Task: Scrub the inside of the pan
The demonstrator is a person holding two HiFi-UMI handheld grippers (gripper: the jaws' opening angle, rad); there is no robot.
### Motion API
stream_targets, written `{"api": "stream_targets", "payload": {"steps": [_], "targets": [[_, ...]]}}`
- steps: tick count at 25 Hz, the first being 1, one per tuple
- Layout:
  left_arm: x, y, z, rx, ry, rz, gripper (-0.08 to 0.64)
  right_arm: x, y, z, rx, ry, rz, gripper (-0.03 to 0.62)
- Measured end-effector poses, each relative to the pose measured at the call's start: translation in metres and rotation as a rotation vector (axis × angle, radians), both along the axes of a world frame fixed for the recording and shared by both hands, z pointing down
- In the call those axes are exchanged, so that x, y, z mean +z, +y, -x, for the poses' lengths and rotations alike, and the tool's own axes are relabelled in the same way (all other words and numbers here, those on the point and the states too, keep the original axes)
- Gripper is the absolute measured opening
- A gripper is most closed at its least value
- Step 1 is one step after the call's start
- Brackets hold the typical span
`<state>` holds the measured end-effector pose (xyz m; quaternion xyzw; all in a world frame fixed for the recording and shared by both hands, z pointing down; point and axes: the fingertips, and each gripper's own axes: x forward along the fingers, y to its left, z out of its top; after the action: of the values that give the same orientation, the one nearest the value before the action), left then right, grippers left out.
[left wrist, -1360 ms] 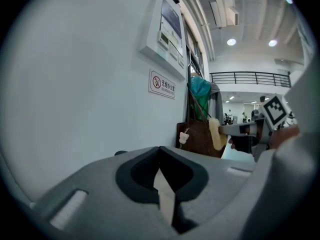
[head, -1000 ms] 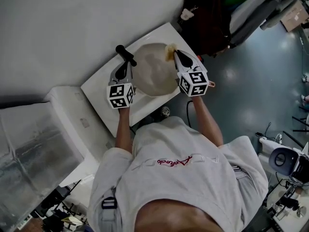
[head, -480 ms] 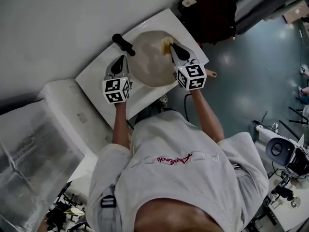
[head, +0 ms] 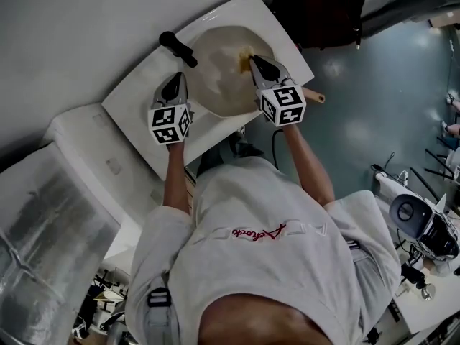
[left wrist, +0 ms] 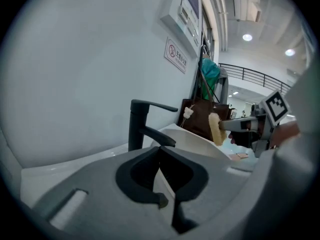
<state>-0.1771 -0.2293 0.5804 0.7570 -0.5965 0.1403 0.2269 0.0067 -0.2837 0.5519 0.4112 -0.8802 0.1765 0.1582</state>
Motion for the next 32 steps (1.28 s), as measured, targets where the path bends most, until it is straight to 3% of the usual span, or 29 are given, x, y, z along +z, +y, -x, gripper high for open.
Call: {"api": "stream_targets", "payload": {"steps": [4,9,14,26,32], "targets": [[0.017,0.004,-0.003,0.001,0.016,0.04,0.0,0.013,0.002,0.003,-0.018,0.016,0.021,0.025],[0.033,0.007,-0.005,0.004,0.039,0.079,0.054,0.025,0.004,0.016,-0.063,0.057,0.028,0.025],[0.037,0.004,-0.007,0.009,0.062,0.088,0.067,0.034,0.004,0.035,-0.13,0.13,-0.004,0.025],[0.04,0.0,-0.008,0.003,0.086,0.094,0.067,0.048,0.013,0.081,-0.448,0.451,-0.199,0.025],[0.04,0.0,-0.009,-0.004,0.093,0.091,0.067,0.067,0.027,0.091,-0.663,0.657,-0.336,0.025]]}}
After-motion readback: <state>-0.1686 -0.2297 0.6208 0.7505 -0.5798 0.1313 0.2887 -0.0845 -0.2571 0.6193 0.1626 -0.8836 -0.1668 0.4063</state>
